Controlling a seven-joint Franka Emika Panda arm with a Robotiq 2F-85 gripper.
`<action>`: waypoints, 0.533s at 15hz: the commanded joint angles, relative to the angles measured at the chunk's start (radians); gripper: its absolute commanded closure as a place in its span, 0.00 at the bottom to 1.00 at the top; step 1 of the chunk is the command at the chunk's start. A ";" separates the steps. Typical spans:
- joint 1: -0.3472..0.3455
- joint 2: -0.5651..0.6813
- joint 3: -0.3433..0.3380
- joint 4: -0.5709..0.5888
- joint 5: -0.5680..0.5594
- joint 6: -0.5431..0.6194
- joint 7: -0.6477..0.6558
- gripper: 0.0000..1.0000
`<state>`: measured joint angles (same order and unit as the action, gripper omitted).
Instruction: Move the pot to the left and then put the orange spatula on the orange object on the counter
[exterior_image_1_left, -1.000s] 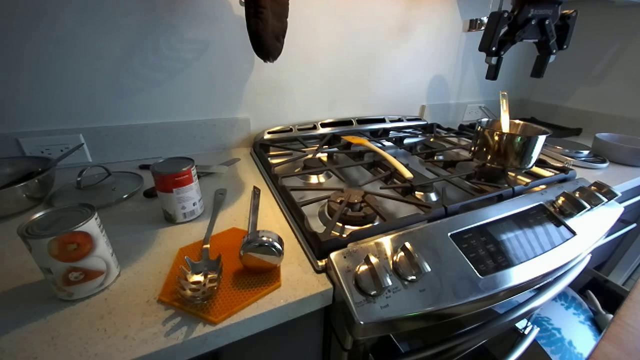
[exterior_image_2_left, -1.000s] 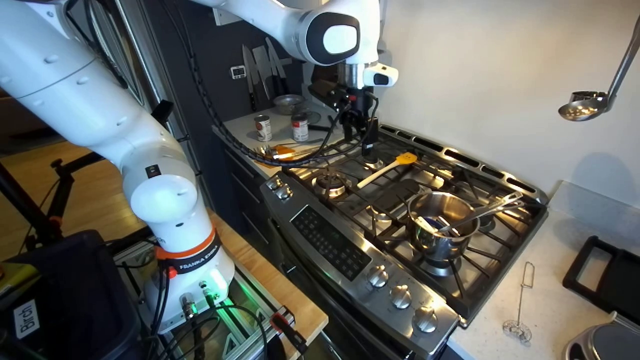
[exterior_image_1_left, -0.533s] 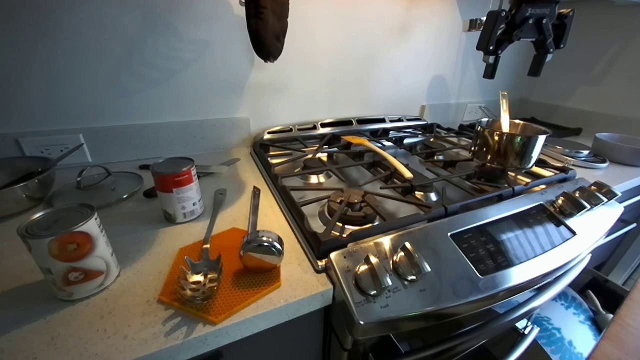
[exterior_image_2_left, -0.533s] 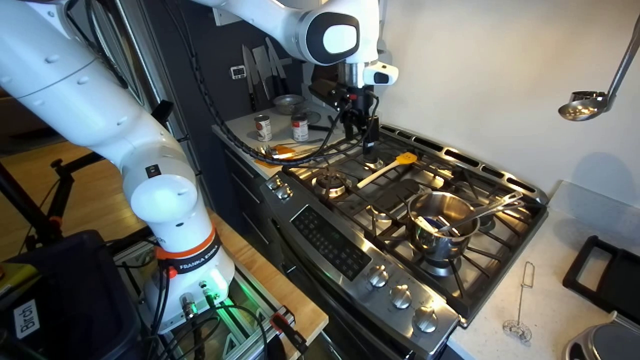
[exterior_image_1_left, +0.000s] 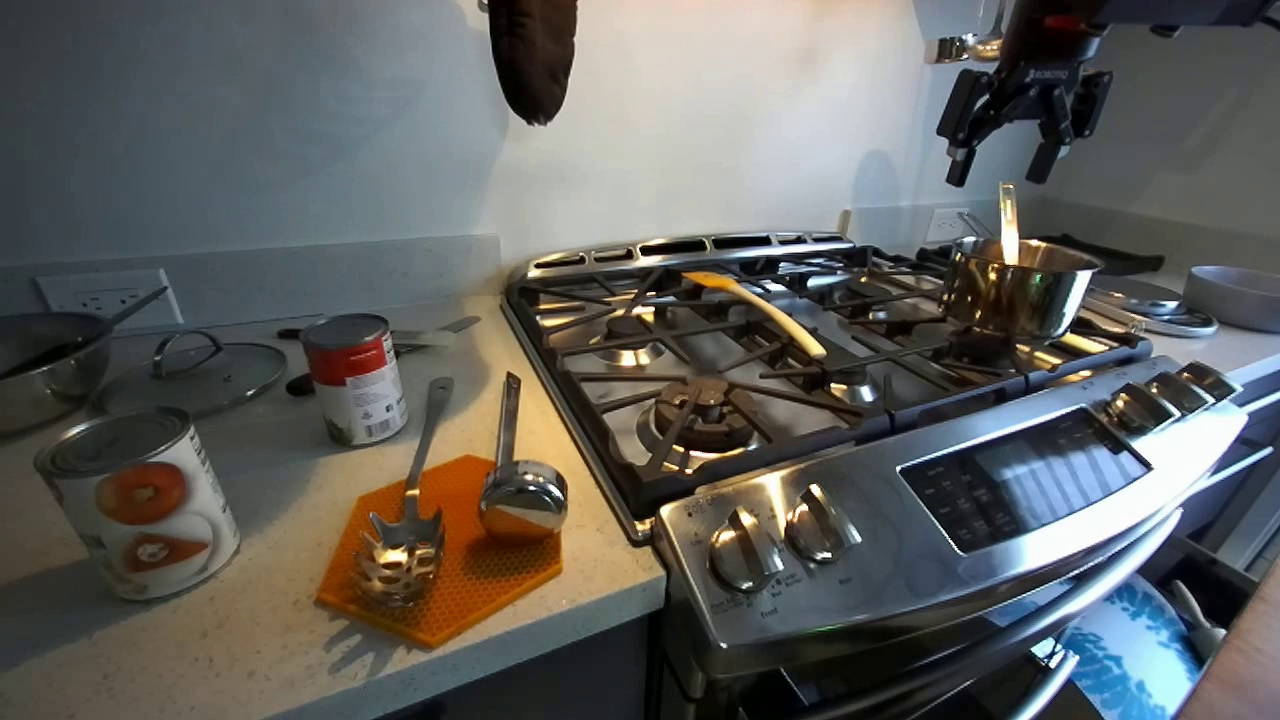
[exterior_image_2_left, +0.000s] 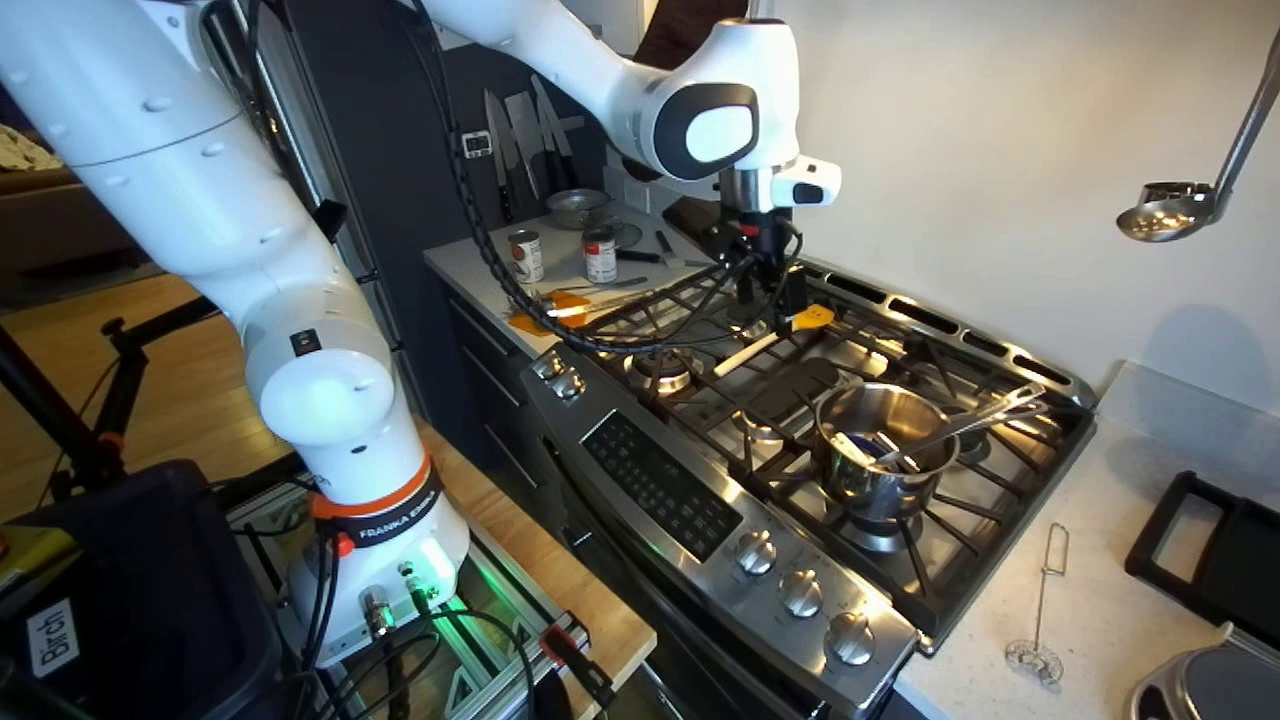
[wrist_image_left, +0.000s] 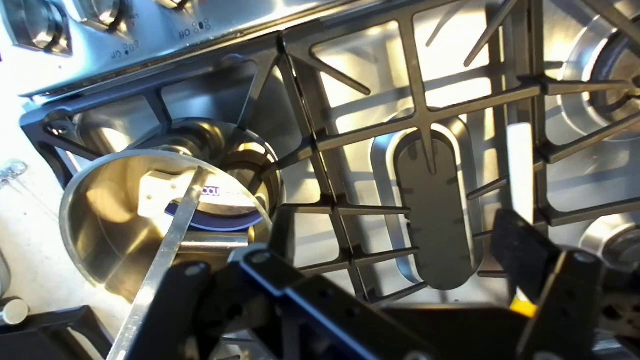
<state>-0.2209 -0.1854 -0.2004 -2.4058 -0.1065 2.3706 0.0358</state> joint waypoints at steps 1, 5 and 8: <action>-0.007 0.128 -0.036 0.057 0.038 0.078 -0.074 0.00; -0.014 0.246 -0.049 0.110 0.075 0.175 -0.148 0.00; -0.030 0.320 -0.046 0.149 0.133 0.214 -0.217 0.00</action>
<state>-0.2311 0.0509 -0.2457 -2.3087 -0.0363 2.5526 -0.1006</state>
